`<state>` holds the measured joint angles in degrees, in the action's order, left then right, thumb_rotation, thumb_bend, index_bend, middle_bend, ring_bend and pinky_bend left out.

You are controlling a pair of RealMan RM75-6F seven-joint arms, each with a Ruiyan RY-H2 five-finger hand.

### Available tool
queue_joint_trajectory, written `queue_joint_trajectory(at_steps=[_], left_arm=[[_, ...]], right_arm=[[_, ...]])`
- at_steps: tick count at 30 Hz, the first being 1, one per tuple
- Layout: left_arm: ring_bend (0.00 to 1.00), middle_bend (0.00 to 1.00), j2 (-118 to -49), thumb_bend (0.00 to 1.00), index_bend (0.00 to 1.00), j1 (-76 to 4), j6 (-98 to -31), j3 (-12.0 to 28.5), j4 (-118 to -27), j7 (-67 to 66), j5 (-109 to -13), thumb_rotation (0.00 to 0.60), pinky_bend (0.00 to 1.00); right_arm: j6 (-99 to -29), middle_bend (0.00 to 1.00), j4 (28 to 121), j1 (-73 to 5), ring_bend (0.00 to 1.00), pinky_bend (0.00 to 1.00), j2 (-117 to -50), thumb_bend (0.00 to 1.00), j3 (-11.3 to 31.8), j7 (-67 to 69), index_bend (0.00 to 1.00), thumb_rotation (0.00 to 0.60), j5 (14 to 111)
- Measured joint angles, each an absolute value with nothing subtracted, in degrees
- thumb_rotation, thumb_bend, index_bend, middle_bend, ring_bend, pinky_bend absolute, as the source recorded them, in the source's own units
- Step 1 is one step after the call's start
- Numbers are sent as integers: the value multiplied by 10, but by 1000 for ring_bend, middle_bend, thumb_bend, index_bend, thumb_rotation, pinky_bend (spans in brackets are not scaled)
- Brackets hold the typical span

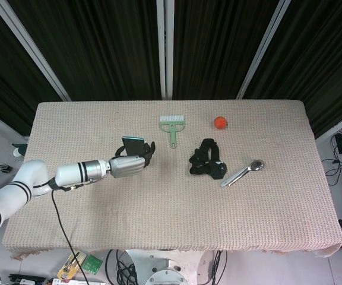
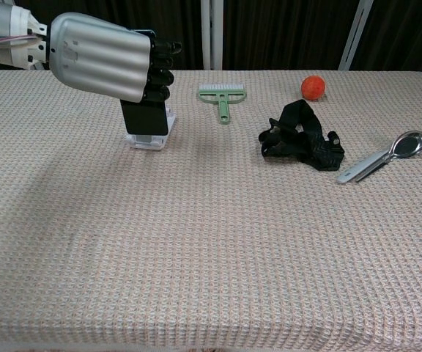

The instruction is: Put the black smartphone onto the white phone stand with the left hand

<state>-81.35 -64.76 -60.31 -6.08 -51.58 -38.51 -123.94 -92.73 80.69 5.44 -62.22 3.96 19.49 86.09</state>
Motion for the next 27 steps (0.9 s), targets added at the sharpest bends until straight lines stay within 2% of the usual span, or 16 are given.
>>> queue_joint_trajectory(at_steps=[27], left_arm=[[339,506,-854,448,523,-639,-623,-87,-467,-362,-1213,600,235]], right_arm=[[-923,0,805,55,0,0,-620,87,42,188,0,600,851]])
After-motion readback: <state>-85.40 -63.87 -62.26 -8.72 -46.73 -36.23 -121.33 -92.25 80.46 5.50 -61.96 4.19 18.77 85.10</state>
